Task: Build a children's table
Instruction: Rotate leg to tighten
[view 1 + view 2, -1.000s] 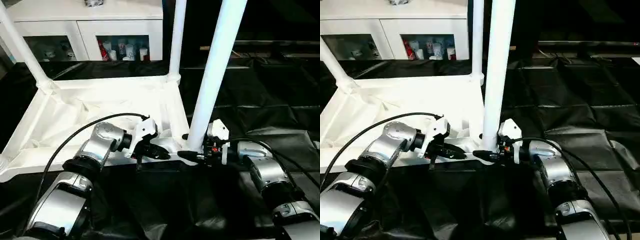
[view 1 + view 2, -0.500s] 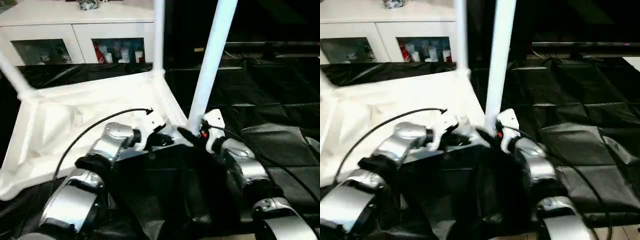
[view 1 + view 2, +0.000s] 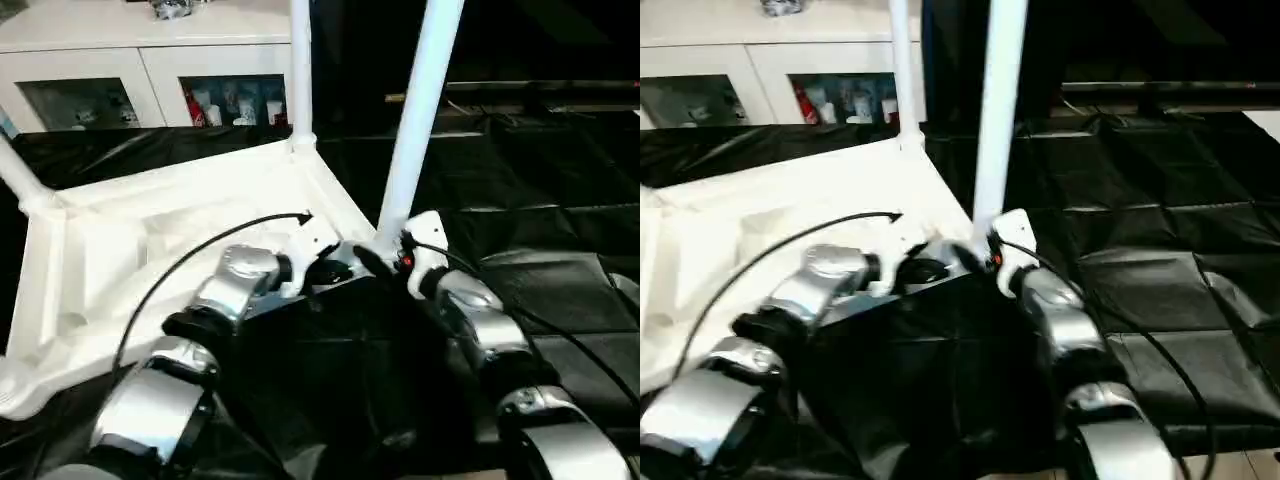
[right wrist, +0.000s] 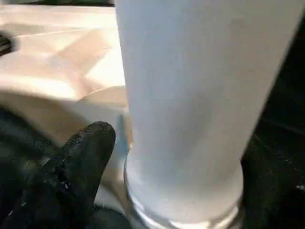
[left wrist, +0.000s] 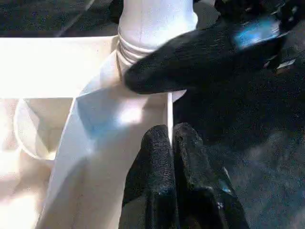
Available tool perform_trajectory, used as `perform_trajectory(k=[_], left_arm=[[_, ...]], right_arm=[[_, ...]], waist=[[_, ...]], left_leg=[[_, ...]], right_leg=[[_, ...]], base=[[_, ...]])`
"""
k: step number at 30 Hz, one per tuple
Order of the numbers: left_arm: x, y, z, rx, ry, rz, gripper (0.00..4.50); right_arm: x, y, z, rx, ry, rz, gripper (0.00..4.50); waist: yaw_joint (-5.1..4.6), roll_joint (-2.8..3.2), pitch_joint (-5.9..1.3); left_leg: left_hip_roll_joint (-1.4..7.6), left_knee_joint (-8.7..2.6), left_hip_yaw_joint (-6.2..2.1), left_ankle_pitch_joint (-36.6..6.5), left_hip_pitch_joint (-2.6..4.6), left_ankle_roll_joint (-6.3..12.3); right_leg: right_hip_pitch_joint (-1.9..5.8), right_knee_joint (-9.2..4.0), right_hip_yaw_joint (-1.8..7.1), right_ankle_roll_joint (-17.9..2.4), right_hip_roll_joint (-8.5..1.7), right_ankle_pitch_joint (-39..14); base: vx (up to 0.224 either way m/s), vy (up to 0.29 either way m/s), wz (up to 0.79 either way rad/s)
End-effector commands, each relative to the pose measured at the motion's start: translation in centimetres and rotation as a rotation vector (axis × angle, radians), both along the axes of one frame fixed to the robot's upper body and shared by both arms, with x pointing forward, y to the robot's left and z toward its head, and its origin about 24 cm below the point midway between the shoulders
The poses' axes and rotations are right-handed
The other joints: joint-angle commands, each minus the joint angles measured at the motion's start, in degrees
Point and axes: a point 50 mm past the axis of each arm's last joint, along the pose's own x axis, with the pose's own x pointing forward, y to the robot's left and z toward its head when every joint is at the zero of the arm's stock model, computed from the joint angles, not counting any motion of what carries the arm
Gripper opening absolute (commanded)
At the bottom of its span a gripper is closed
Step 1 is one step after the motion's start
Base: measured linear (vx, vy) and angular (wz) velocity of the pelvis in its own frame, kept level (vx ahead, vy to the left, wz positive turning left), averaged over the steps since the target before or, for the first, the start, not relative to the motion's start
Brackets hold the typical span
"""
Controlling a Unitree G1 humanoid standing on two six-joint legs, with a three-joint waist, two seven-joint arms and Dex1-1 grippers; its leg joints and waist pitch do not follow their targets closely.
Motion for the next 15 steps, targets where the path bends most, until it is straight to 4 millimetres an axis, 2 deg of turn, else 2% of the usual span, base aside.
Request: perform_trajectory(k=[1,2,3,6,9,11,13,15], left_arm=[[-0.6,-0.1,-0.3,-0.012,0.009,-0.071,0.00],[-0.9,0.6,-0.3,-0.001,0.021,-0.109,0.00],[-1.0,1.0,-0.3,0.006,0.027,-0.133,0.00],[-1.6,2.0,-0.1,-0.011,0.065,-0.219,0.00],[-1.9,2.5,0.1,-0.028,0.092,-0.256,0.00],[-1.9,2.6,0.1,-0.031,0.096,-0.263,0.00],[-2.1,3.0,0.3,-0.037,0.100,-0.287,0.00],[-2.1,3.1,0.3,-0.038,0.099,-0.289,0.00]], right_arm=[[-1.1,2.3,0.0,0.016,0.008,0.219,3.87],[-1.4,1.8,0.3,0.023,0.007,0.281,3.87],[-1.6,1.6,0.4,0.029,0.007,0.318,3.87],[-2.2,0.8,0.8,0.047,0.033,0.416,3.87],[-2.4,0.2,0.9,0.031,0.049,0.456,3.87],[-2.5,0.1,0.8,0.026,0.051,0.460,3.87],[-2.5,-0.4,0.9,0.008,0.068,0.479,3.72],[-2.5,-0.4,0.9,0.011,0.073,0.483,3.54]], waist=[[0.45,-1.15,-3.34],[0.49,-1.07,-3.31],[0.72,-1.23,-3.44],[0.82,-1.24,-3.48],[1.05,-1.10,-3.92],[1.23,-1.06,-4.07],[1.35,-1.36,-4.10],[1.50,-1.28,-3.85]], left_leg=[[4.20,-4.13,-2.48,-12.16,0.95,3.80],[4.22,-4.11,-2.48,-11.52,0.92,4.26],[4.29,-3.79,-2.36,-10.37,0.90,5.51],[4.40,-3.80,-2.39,-9.57,1.06,6.06],[4.54,-3.32,-2.23,-6.46,1.26,6.75],[4.45,-3.06,-2.13,-5.23,1.24,7.11],[4.36,-2.85,-2.10,-4.51,0.90,7.71],[4.39,-2.94,-2.07,-6.67,0.86,7.25]], right_leg=[[1.82,-3.64,2.31,-12.93,-3.72,-7.24],[1.80,-3.59,2.28,-13.22,-3.75,-6.56],[1.89,-3.34,2.21,-13.91,-3.76,-5.00],[1.79,-3.12,2.15,-14.80,-3.65,-4.62],[1.51,-2.17,2.05,-16.39,-3.47,0.51],[1.35,-1.85,2.05,-17.02,-3.35,2.84],[1.39,-1.61,2.03,-17.09,-3.43,4.21],[1.28,-1.94,2.09,-16.68,-3.68,1.03]], base=[[0.000,0.000,0.00],[0.000,0.000,0.00],[0.000,0.000,0.00],[0.000,0.000,0.00],[0.000,0.000,0.00],[0.000,0.000,0.00],[0.000,0.000,0.00],[0.000,0.000,0.00]])
